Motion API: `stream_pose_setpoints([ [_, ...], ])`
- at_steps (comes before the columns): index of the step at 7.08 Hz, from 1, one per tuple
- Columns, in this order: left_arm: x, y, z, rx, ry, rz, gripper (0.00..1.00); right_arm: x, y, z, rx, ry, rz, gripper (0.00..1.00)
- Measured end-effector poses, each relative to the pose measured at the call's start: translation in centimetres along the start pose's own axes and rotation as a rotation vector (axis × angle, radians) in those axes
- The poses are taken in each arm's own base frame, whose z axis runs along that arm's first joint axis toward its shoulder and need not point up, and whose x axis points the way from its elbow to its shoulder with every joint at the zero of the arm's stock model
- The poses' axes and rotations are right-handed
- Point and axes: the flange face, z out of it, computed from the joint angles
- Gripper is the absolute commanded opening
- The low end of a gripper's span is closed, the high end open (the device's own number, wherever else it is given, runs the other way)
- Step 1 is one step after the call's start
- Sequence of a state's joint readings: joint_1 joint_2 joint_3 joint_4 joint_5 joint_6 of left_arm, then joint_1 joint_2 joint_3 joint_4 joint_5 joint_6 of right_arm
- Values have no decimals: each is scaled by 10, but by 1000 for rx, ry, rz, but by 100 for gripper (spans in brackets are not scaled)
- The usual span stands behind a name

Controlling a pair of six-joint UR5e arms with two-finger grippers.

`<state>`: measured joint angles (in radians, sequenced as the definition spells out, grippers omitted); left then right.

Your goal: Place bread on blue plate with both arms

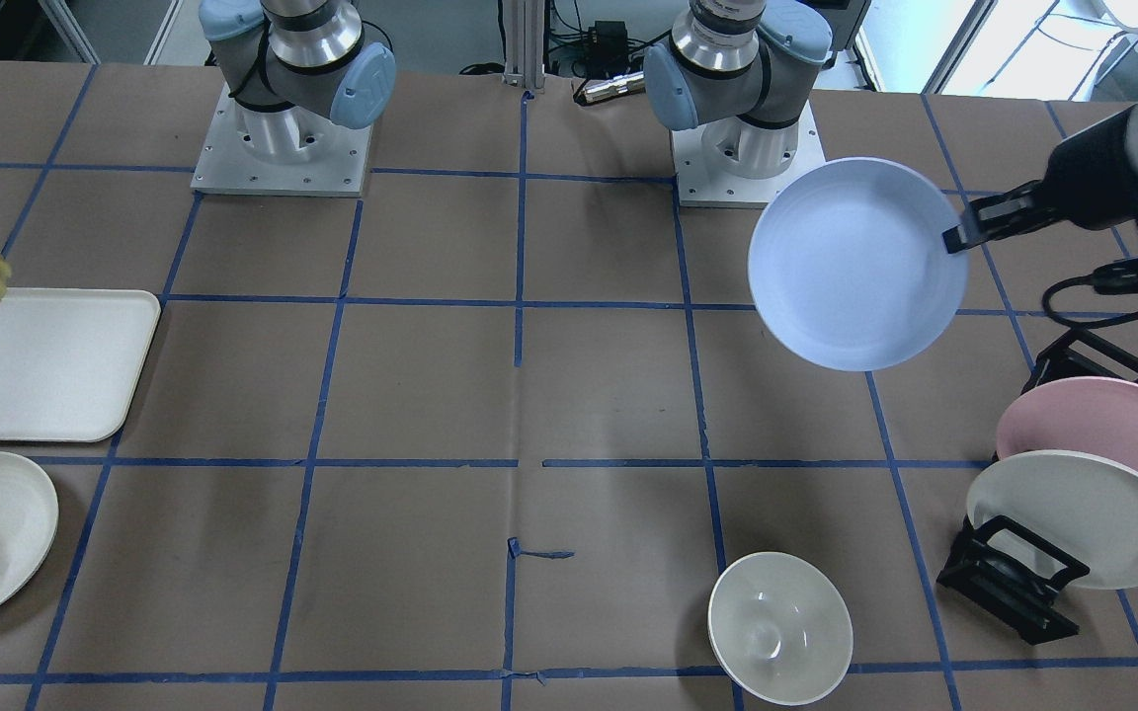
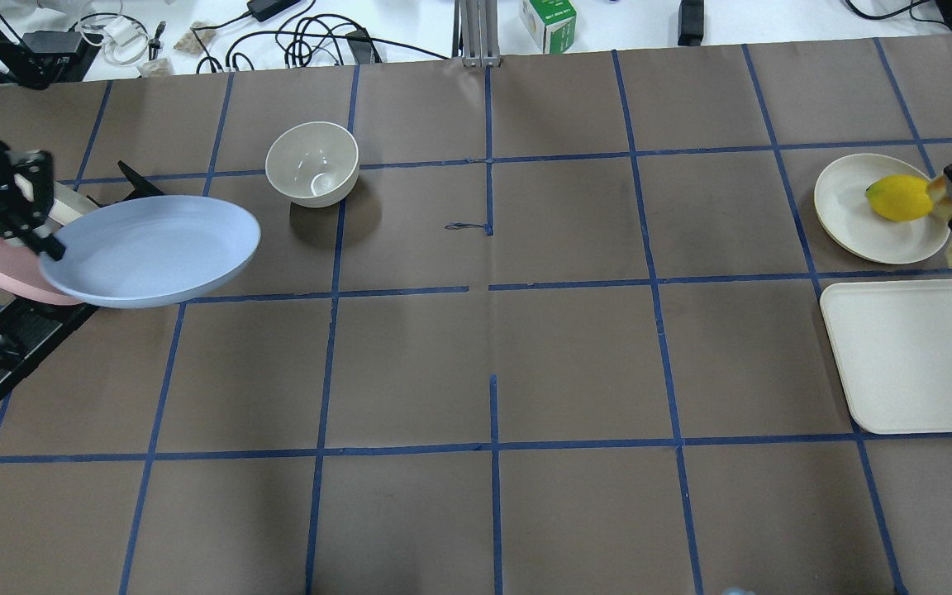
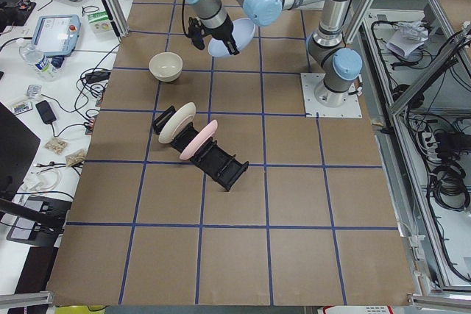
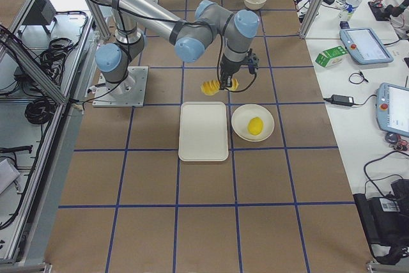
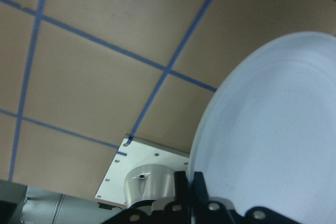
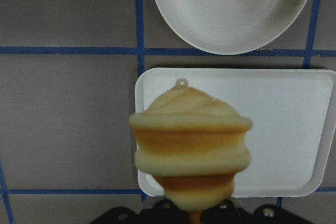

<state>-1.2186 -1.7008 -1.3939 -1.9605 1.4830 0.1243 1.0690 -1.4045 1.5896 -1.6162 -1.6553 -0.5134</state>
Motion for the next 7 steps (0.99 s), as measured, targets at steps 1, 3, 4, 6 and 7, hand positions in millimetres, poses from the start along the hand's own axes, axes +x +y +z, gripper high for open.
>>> stream_pose_setpoints([
  [1, 52, -9, 15, 69, 7, 96, 0, -13, -3, -9, 4, -29, 2, 0],
  [3, 143, -21, 80, 205, 74, 265, 0, -49, -10, -25, 16, -40, -8, 0],
  [4, 171, -26, 124, 268, 110, 320, 0, -66, -13, -35, 15, -39, -5, 0],
  [6, 196, -30, 220, 318, 168, 390, 0, -98, -20, -46, 20, -38, 23, 0],
  [7, 199, -29, 257, 306, 179, 406, 0, -118, -26, -44, 18, -48, 32, 0],
])
